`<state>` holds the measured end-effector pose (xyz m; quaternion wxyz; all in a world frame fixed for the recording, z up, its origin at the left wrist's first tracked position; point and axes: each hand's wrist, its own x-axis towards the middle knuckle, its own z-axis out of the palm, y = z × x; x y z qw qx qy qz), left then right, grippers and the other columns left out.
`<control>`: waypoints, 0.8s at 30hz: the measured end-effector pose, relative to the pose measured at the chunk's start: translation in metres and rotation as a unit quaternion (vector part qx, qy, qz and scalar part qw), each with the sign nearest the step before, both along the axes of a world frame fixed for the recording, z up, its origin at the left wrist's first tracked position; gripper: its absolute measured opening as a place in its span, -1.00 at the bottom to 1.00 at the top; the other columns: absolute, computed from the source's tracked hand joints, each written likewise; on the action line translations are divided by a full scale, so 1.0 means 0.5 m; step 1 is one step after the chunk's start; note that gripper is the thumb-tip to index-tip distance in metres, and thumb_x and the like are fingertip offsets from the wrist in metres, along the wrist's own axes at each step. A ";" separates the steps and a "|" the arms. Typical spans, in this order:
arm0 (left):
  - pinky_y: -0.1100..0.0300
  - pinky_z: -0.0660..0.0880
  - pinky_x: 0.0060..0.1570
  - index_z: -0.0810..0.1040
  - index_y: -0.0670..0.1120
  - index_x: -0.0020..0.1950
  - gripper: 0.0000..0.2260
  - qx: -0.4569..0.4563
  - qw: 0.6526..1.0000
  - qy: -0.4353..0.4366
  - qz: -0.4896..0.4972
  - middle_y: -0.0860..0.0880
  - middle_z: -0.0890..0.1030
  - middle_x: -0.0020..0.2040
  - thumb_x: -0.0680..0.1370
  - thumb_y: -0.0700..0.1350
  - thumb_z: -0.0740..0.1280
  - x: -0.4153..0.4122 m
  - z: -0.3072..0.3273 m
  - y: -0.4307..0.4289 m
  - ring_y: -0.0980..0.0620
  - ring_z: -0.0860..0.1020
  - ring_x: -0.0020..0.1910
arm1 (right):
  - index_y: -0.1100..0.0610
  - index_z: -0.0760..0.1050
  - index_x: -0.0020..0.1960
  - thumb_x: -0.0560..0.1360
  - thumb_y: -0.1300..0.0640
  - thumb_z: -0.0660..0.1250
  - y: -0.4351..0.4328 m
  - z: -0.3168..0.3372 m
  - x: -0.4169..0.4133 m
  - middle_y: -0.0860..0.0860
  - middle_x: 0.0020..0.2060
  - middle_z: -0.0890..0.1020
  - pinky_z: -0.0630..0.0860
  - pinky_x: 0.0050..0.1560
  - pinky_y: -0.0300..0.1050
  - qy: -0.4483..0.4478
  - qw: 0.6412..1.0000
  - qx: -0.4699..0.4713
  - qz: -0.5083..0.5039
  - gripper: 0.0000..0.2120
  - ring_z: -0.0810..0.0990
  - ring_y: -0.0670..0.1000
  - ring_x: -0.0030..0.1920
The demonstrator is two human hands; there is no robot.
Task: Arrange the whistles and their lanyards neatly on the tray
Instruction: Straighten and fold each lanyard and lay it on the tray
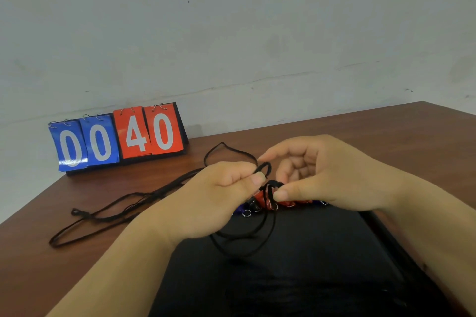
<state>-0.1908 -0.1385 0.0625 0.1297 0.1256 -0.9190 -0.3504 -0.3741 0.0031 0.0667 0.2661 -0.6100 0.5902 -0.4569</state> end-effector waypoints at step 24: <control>0.27 0.29 -0.32 0.39 -0.09 -0.21 -0.66 -0.092 0.995 -0.014 -0.023 0.10 0.33 -0.35 0.71 0.04 0.19 0.002 0.000 0.007 0.17 0.31 -0.36 | 0.12 0.69 -0.07 0.30 0.10 0.57 -0.009 -0.006 -0.006 0.13 -0.24 0.70 0.44 -0.06 0.18 -0.100 0.994 0.031 -0.018 -0.77 0.60 0.08 -0.25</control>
